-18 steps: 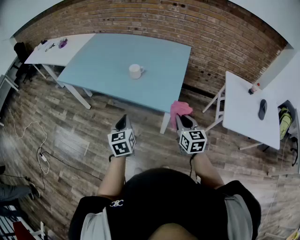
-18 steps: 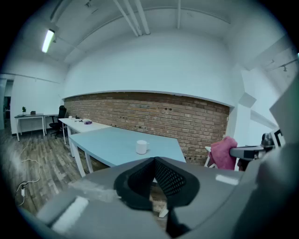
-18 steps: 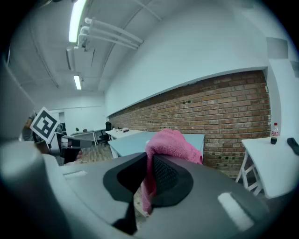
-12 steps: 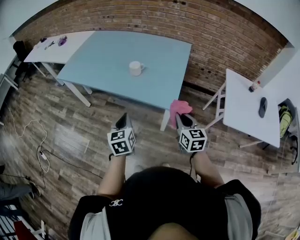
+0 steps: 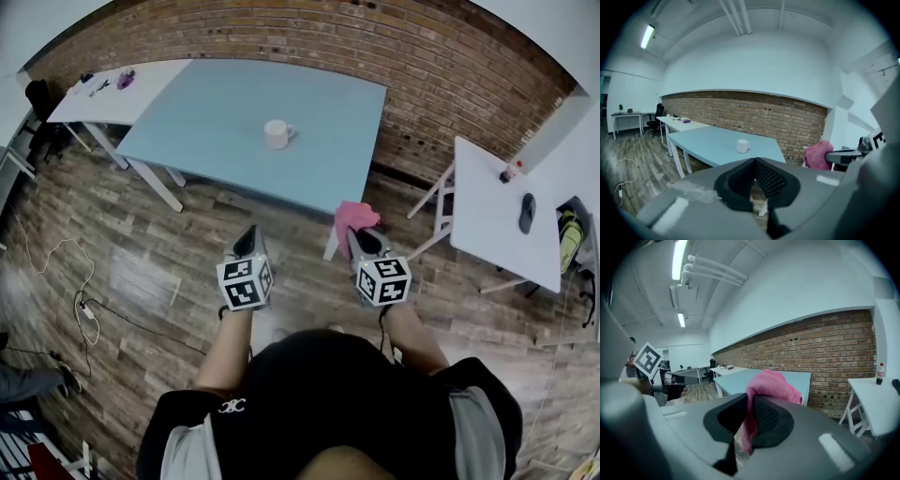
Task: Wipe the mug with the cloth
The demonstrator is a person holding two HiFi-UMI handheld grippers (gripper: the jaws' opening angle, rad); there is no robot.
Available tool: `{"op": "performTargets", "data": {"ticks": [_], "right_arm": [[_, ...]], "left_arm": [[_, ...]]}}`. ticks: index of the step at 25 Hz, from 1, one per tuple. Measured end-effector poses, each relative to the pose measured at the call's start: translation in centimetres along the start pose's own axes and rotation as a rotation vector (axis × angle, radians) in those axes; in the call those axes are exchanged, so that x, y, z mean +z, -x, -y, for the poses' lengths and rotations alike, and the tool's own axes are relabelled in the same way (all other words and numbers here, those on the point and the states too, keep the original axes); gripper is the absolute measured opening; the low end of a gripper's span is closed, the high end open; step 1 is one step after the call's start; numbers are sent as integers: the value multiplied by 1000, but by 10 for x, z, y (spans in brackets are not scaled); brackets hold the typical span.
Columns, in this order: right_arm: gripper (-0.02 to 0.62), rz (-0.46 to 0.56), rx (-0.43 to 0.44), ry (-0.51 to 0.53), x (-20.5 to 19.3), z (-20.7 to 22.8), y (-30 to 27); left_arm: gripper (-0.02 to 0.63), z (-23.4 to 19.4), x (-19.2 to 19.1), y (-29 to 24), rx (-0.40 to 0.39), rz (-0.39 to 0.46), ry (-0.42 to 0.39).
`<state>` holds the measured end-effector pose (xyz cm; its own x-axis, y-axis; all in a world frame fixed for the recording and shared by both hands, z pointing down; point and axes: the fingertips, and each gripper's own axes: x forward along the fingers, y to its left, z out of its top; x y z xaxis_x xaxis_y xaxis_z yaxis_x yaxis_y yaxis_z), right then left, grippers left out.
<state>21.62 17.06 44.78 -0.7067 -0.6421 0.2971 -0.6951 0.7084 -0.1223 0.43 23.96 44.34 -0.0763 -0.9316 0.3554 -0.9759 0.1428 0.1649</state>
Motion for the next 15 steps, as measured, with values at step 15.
{"op": "performTargets", "data": {"ticks": [15], "right_arm": [[37,-36,-22,7,-16,-55,-32]], "left_arm": [[8,-75,-15,7,-18,-15,23]]}}
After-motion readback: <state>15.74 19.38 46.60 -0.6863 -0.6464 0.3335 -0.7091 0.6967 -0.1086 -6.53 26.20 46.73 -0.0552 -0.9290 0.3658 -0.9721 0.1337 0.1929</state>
